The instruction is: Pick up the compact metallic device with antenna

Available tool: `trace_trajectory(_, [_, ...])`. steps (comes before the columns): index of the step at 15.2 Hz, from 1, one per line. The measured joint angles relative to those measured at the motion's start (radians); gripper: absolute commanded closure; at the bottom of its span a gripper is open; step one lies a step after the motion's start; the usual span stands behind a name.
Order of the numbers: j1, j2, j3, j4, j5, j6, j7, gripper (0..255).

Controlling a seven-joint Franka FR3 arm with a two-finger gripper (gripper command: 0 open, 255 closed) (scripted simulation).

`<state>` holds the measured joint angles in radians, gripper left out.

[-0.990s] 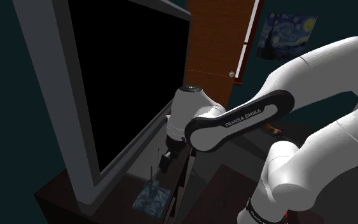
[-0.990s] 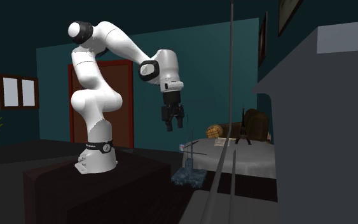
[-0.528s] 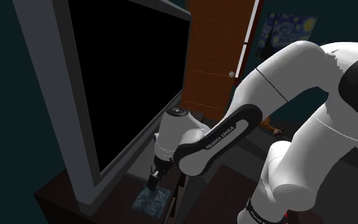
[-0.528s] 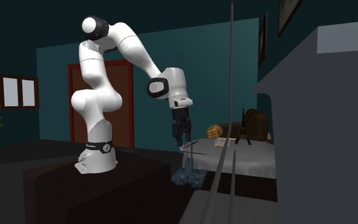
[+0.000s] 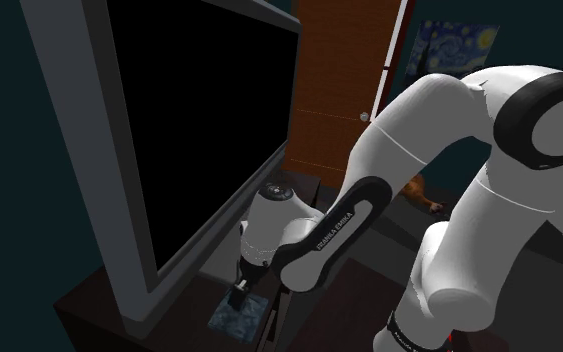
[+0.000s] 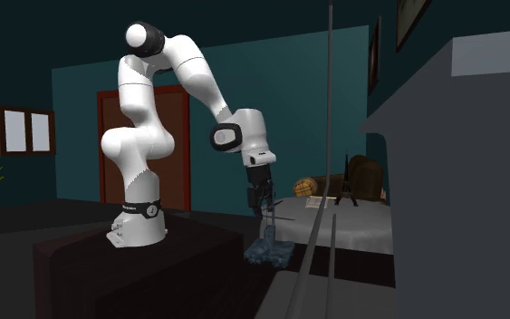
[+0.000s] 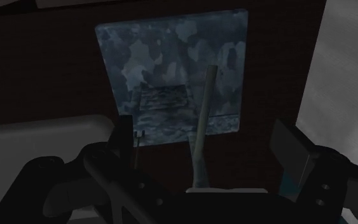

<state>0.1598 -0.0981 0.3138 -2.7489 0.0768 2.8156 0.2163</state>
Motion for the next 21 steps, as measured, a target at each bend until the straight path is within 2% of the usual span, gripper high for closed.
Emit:
trace_trajectory(1, [-0.001, 0.003, 0.0, 0.001, -0.003, 0.004, 0.002, 255])
trace_trajectory(12, [0.003, -0.005, 0.001, -0.001, 0.003, -0.003, -0.001, 255])
trace_trajectory(21, [0.024, -0.131, -0.018, 0.015, 0.057, -0.158, -0.041, 255])
